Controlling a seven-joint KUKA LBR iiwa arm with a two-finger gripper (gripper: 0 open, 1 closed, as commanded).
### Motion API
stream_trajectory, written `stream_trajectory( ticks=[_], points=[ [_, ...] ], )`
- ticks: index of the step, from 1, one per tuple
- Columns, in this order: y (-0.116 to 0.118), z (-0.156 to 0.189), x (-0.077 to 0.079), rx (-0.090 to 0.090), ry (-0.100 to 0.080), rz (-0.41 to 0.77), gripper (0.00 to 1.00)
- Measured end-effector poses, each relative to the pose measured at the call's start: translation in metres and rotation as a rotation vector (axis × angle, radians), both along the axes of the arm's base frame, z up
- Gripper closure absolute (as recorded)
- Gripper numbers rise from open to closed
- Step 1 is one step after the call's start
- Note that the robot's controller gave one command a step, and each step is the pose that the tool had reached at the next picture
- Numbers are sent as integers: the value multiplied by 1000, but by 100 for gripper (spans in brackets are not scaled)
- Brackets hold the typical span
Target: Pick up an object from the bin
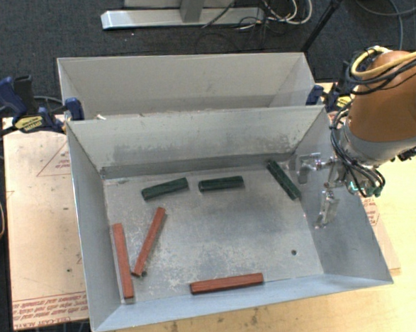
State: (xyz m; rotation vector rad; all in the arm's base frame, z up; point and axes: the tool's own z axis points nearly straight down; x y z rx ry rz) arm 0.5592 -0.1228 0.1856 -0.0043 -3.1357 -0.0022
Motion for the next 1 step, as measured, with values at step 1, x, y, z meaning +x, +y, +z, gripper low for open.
stream_trajectory(
  ticks=[1],
  points=[
    [37,-11,52,1,-11,203,0]
  ],
)
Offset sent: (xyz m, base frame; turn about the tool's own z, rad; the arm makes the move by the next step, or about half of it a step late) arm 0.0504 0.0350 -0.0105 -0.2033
